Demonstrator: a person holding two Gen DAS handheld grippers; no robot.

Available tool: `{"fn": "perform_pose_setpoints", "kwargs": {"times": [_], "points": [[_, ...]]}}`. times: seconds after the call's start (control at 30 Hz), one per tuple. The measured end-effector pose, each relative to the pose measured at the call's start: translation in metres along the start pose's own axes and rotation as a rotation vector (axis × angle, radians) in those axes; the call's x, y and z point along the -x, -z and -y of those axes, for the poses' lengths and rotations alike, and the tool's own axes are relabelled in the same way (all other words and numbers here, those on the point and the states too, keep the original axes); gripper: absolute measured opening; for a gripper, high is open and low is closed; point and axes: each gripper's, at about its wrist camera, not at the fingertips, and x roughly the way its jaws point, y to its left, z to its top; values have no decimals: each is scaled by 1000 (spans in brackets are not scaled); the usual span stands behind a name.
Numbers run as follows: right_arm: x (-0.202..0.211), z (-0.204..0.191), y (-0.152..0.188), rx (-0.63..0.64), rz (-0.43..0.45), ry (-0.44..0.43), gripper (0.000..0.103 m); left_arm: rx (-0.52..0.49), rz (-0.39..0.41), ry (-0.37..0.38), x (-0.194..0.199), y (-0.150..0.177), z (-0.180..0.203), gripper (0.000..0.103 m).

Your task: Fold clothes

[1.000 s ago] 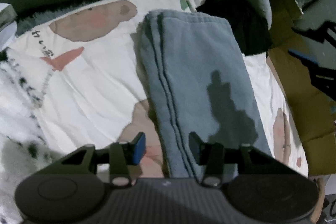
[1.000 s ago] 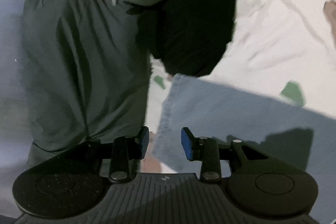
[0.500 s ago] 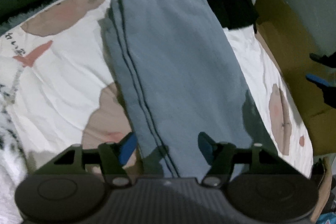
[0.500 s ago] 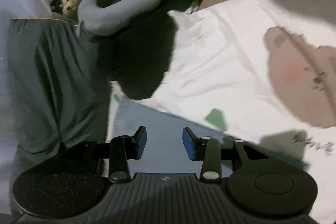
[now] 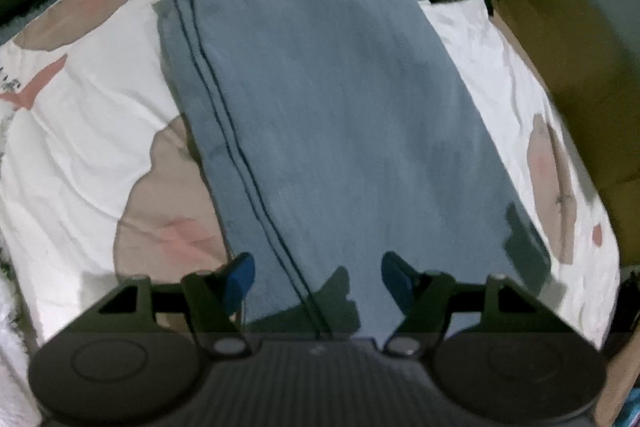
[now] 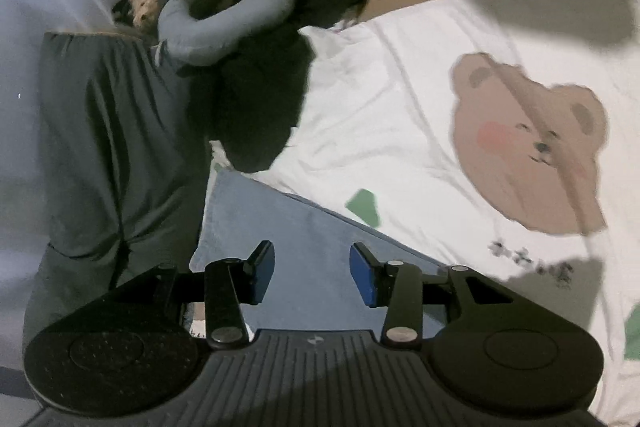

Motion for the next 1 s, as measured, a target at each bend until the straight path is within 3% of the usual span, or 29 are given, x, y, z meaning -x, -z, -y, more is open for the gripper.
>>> {"fn": "perform_pose_setpoints", "kwargs": {"times": [0.33,0.57,0.7,0.8,0.87,1.0], "points": [[6,93,75,-163,58,-11,49,-46,-42,-37,-12,7,7,73],[-16,139,118,-161,25,34,48,-14,-58,-34,-20,13,3,73],[-29,158,138,-190,25,11,48,-10,-18,-47,-18,16,5,73],[-40,167,150,-200,19,-34,46,-3,-32,-45,-17,15,4,73],[-46,171,156,-212,14,-60,38,-16,-38,-49,-17,15,5,73],[-52,176,164,-226,35,-72,38,-40,-53,-62,-18,13,7,73]]}}
